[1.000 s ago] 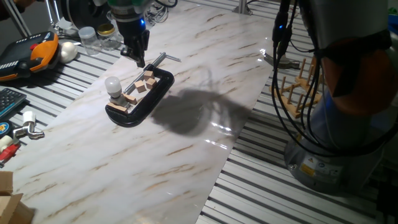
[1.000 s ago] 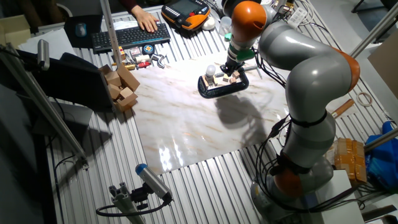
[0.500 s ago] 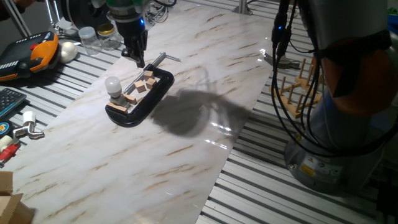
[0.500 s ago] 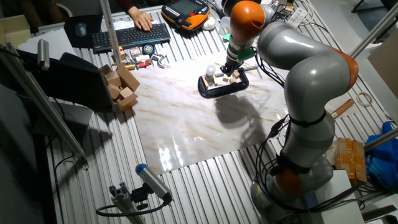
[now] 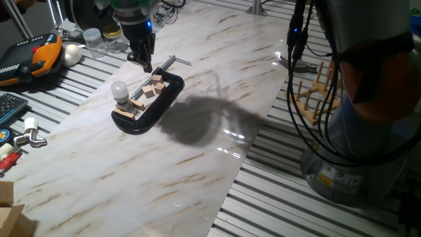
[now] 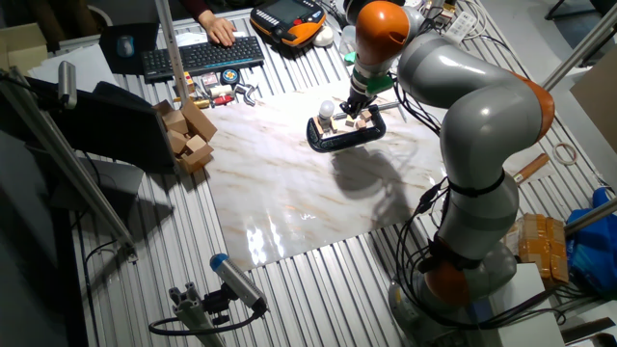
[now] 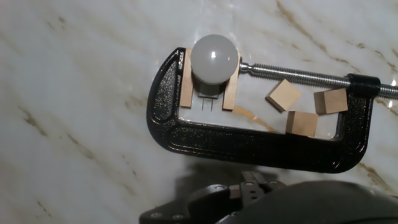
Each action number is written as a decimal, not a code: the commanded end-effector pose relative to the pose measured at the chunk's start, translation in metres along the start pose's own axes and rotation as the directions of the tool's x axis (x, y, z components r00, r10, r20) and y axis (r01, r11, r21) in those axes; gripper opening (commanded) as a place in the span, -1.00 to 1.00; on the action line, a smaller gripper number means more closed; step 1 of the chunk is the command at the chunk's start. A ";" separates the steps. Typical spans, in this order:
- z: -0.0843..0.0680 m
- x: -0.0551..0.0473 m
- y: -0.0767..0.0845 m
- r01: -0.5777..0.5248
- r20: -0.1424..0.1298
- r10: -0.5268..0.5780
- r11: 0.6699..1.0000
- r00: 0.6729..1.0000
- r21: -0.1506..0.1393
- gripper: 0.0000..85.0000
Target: Install the light bulb by rotating it
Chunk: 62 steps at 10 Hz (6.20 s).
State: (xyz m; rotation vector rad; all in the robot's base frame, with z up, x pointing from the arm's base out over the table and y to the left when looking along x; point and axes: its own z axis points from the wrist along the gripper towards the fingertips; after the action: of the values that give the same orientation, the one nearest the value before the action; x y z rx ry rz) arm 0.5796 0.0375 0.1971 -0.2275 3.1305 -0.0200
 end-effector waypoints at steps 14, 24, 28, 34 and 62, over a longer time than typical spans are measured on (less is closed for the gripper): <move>0.002 0.000 0.002 -0.049 -0.002 0.049 0.999 0.999 -0.010 -1.00; -0.004 -0.003 0.011 -0.094 -0.038 0.093 0.996 0.995 -0.007 -1.00; -0.004 -0.002 0.011 -0.127 -0.050 0.126 0.991 0.991 -0.029 -1.00; -0.004 -0.003 0.010 -0.088 -0.041 0.087 0.996 0.995 -0.013 -1.00; 0.002 0.000 -0.001 -0.066 -0.043 0.065 0.998 0.997 -0.019 -1.00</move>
State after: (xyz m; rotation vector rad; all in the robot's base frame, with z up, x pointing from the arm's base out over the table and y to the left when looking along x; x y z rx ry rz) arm 0.5797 0.0361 0.1948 -0.1252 3.1801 0.0060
